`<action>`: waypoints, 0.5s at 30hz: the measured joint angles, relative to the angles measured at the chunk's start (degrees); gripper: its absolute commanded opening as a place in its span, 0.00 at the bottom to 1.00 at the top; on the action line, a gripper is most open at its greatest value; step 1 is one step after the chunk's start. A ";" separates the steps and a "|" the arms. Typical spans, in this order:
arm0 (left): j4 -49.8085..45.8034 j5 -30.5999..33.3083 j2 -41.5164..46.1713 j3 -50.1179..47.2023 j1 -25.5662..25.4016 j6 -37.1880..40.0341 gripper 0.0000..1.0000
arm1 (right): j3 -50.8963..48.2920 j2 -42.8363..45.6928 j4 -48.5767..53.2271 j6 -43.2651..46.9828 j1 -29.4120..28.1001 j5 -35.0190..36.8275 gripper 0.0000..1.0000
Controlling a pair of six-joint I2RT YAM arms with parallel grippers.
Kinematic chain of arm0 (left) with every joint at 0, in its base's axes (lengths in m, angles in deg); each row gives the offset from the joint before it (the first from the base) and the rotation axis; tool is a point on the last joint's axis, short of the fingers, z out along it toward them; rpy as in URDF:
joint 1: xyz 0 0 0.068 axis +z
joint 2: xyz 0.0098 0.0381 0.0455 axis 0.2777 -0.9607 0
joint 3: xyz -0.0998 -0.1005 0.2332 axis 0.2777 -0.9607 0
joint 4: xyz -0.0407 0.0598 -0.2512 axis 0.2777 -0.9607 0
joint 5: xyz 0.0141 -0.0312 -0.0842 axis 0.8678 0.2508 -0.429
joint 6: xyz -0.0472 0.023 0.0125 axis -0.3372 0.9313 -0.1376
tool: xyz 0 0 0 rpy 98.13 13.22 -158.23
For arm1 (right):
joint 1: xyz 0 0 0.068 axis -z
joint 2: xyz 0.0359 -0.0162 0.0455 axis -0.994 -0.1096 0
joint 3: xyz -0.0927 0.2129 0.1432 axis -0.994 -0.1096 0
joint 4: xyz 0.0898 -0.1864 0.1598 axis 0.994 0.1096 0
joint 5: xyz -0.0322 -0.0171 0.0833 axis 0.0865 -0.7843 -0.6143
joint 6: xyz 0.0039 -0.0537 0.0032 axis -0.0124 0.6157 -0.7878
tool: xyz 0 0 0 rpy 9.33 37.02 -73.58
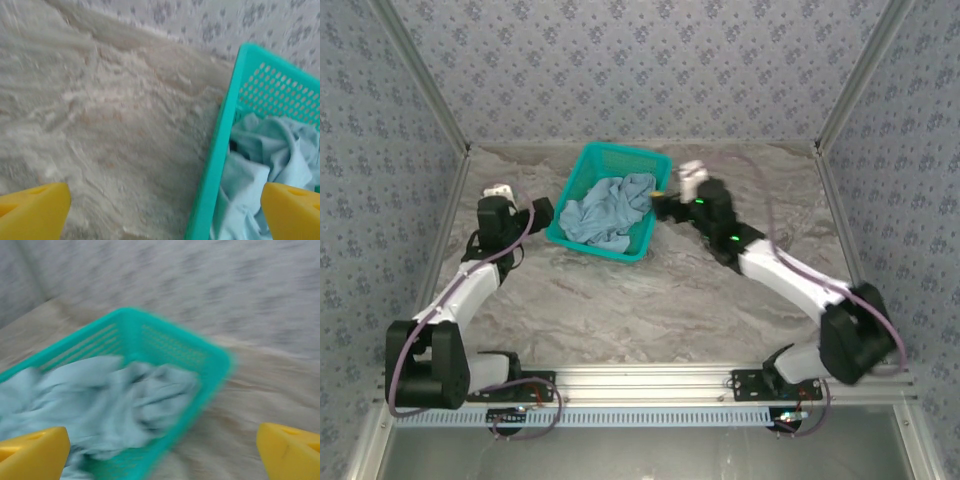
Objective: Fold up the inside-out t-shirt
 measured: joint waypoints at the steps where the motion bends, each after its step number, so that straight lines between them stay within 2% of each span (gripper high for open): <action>1: -1.20 0.04 -0.13 0.13 -0.02 -0.46 0.98 | 4.42 -4.44 2.71 0.39 -2.56 -0.76 1.00; 6: -5.88 1.22 -0.04 1.29 -0.02 -1.27 0.98 | 20.76 -22.18 11.69 1.18 -8.66 -3.67 1.00; 15: -7.96 2.49 4.11 1.36 -0.07 -2.84 0.98 | 39.85 -40.72 25.99 0.72 -7.65 -4.09 1.00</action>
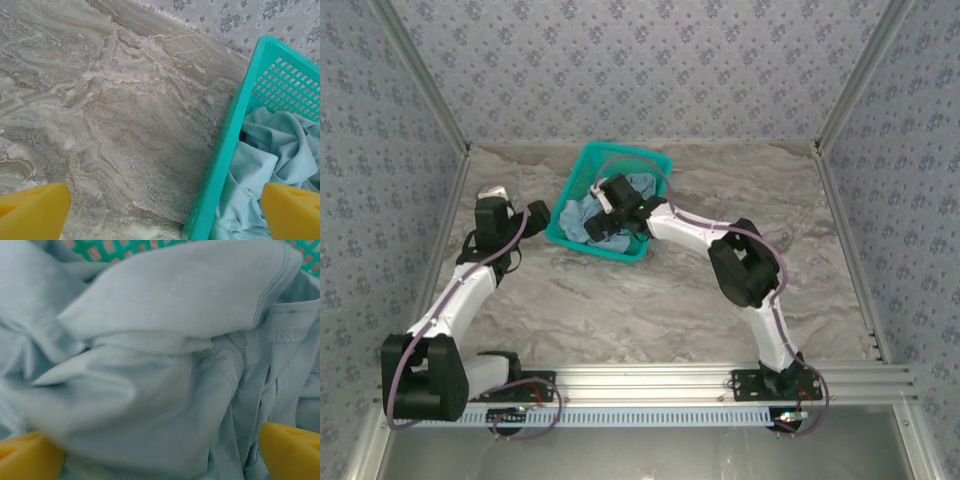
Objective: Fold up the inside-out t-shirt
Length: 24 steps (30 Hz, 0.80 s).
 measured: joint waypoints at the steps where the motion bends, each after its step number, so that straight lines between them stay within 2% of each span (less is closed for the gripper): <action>1: 0.00 0.04 0.15 0.00 0.00 -0.04 0.98 | 2.27 -1.55 1.55 -0.26 0.26 0.04 1.00; 6: -0.24 0.44 0.26 -0.04 0.00 -0.57 0.98 | 16.52 -10.95 8.81 -1.86 1.38 0.07 0.97; 8: -0.24 0.63 0.33 -0.20 0.00 -0.61 0.98 | 20.46 -13.84 10.56 -2.40 1.60 0.04 0.91; 10: -0.26 0.87 0.59 -0.46 0.00 -0.85 0.98 | 23.80 -16.35 12.04 -3.26 1.77 -0.04 0.80; 13: -0.48 1.38 1.22 -0.79 0.00 -1.46 0.98 | 26.93 -19.12 12.81 -4.50 1.99 -1.11 0.54; 17: -0.79 1.49 2.62 -1.64 0.00 -2.84 0.98 | 28.04 -19.80 12.74 -5.42 2.67 -3.58 0.12; 18: -0.94 1.46 2.91 -1.88 0.00 -3.26 0.98 | 28.44 -19.80 12.76 -5.31 2.93 -4.42 0.06; 20: -1.29 1.44 3.21 -2.10 0.00 -4.24 0.98 | 28.85 -19.61 12.70 -4.92 3.45 -6.12 0.00; 22: -1.29 1.40 3.13 -2.14 0.00 -4.83 0.98 | 28.26 -18.32 12.57 -4.15 4.04 -7.93 0.00; 24: -0.72 0.98 2.51 -2.10 0.00 -5.07 0.98 | 23.54 -13.55 11.17 -3.78 4.83 -10.03 0.00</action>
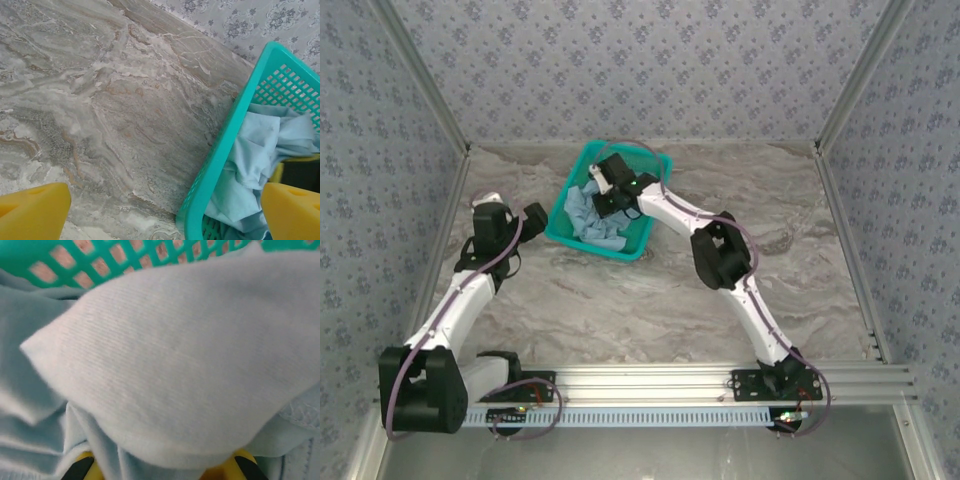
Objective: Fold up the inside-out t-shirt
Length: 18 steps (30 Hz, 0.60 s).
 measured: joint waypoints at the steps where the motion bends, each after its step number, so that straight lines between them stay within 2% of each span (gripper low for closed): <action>1: 0.35 -0.44 -0.90 0.26 0.00 0.13 0.98 | -2.95 3.17 -0.79 -0.04 0.44 -1.07 0.00; 5: -0.61 -3.98 -11.21 7.54 -0.22 3.34 0.98 | -12.28 19.98 -4.42 -1.22 3.43 -5.42 0.00; 11: -3.67 -7.28 -28.57 23.65 -2.29 11.82 0.94 | -12.59 40.61 -11.13 -2.08 8.66 -5.97 0.00; 15: -9.27 -6.71 -39.87 36.54 -5.46 17.70 0.82 | -12.59 48.83 -12.24 -1.77 9.55 -3.30 0.00; 18: -13.11 -6.12 -46.47 43.91 -7.06 20.50 0.60 | -12.59 51.47 -10.99 -0.63 10.01 -0.66 0.00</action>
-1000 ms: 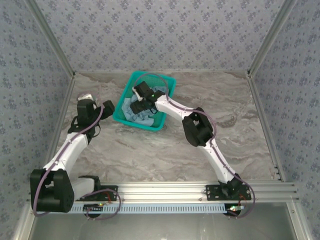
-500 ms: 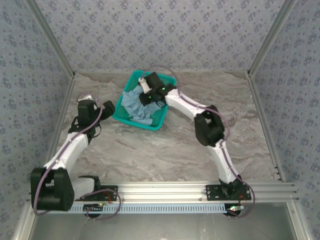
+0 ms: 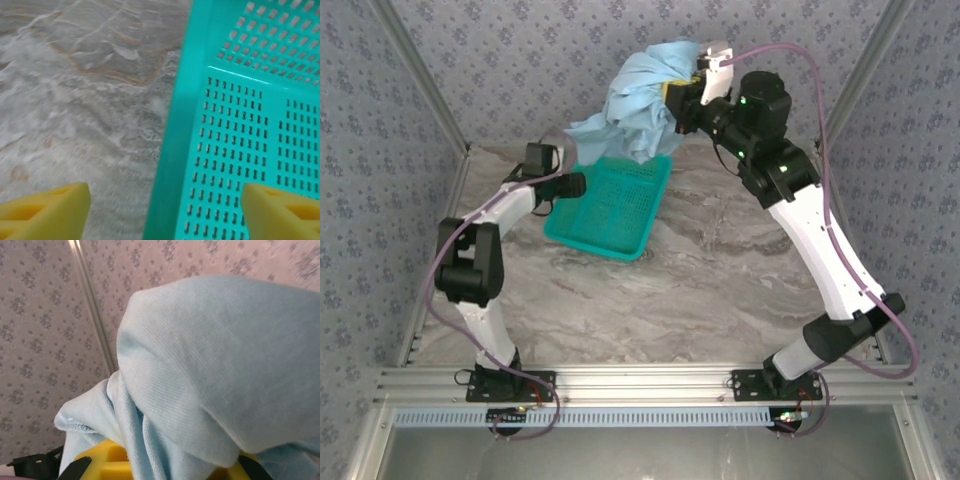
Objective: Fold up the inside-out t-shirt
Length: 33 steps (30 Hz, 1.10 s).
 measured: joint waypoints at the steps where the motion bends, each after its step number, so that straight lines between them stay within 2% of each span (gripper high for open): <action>1: -1.62 0.31 -2.05 2.45 -0.31 1.18 0.53 | 0.00 0.55 1.18 0.59 0.31 1.16 0.00; 5: -6.84 1.73 -7.69 9.60 0.26 3.85 0.28 | -0.28 2.01 6.78 3.04 2.40 5.42 0.00; 8: -10.60 1.88 -9.60 13.88 1.75 6.08 0.16 | -2.29 3.89 9.90 4.31 4.15 7.78 0.00; 12: -15.08 2.60 -10.43 18.71 5.75 8.50 0.08 | -5.86 6.82 12.39 5.27 5.73 9.84 0.00; 16: -19.63 5.03 -11.15 23.85 10.49 15.78 0.05 | -9.66 9.11 13.68 5.35 7.32 10.58 0.00; 21: -25.62 9.35 -14.78 33.62 16.37 25.62 0.10 | -13.40 9.88 15.72 5.31 10.32 10.75 0.00; 23: -27.23 11.26 -16.63 37.99 19.47 27.82 0.19 | -14.56 9.75 16.22 5.31 11.65 10.34 0.00; 30: -30.47 17.81 -25.79 53.35 32.33 28.48 0.44 | -14.93 6.23 16.39 4.24 12.70 8.55 0.00; 33: -33.20 19.04 -29.62 59.76 33.66 26.99 0.51 | -14.88 4.22 16.39 3.30 12.02 8.00 0.00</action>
